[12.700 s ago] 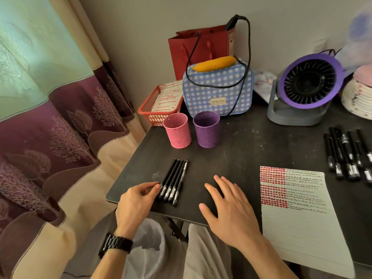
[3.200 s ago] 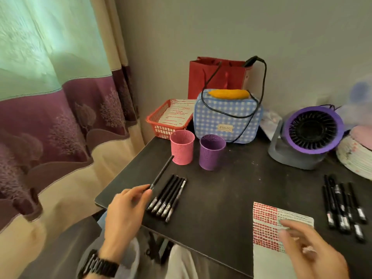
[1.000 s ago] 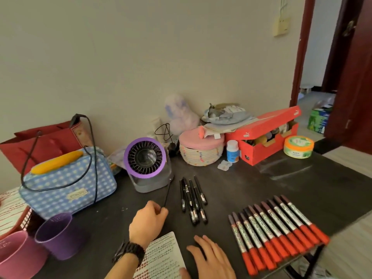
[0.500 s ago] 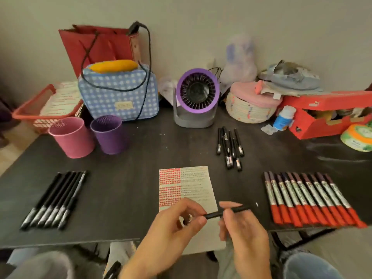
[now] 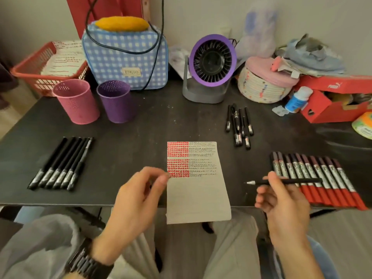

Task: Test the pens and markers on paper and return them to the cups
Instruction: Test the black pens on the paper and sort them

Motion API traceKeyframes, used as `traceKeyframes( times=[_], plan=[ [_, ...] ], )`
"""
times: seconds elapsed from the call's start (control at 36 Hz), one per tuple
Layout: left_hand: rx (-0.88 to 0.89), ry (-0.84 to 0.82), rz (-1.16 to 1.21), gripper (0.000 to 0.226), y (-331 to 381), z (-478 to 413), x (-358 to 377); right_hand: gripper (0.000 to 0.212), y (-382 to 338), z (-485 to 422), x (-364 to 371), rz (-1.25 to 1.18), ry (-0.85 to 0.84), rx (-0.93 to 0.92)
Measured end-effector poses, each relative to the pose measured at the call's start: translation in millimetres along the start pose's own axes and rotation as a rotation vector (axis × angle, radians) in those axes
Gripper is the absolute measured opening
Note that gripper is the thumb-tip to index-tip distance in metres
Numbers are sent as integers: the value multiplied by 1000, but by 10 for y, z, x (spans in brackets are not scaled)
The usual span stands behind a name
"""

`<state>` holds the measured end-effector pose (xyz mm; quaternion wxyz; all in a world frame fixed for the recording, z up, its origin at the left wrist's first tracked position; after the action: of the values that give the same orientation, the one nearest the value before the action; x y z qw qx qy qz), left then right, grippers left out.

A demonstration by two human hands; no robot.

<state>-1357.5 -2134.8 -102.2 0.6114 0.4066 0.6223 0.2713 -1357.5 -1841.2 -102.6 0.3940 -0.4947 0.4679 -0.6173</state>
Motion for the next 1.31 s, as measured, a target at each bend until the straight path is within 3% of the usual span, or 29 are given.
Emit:
traceKeyframes(
  times=[0.25,0.33,0.44,0.56,0.69,0.86,1.31],
  plan=[
    [-34,44,23,59,-196,-256,44,29,151,-175,373,100,-193,103],
    [-53,-31,-52,52,-228,-392,136,25,156,-310,524,161,-262,113],
    [55,-127,-218,36,-206,-539,221,22,171,-516,668,295,-291,84],
    [112,-186,-261,40,-160,-606,291,31,249,-662,766,424,-305,57],
    [112,-224,-337,65,-216,-648,337,42,368,-714,765,583,-265,-34],
    [104,-218,-359,56,-245,-658,364,39,474,-706,724,659,-244,-70],
    [75,-230,-332,61,-258,-653,372,35,541,-727,721,692,-241,-104]
  ],
)
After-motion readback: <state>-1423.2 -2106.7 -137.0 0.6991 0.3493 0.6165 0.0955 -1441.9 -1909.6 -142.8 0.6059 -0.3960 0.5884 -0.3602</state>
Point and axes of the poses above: each hand's wrist, its own z-axis away from the middle knuckle, its own x-axis out of the palm, y = z × x, the point moved 4 cm from there along -z, towards the middle knuckle, and after that the axes turned 15 degrees about -y, right-handed, at the moved point
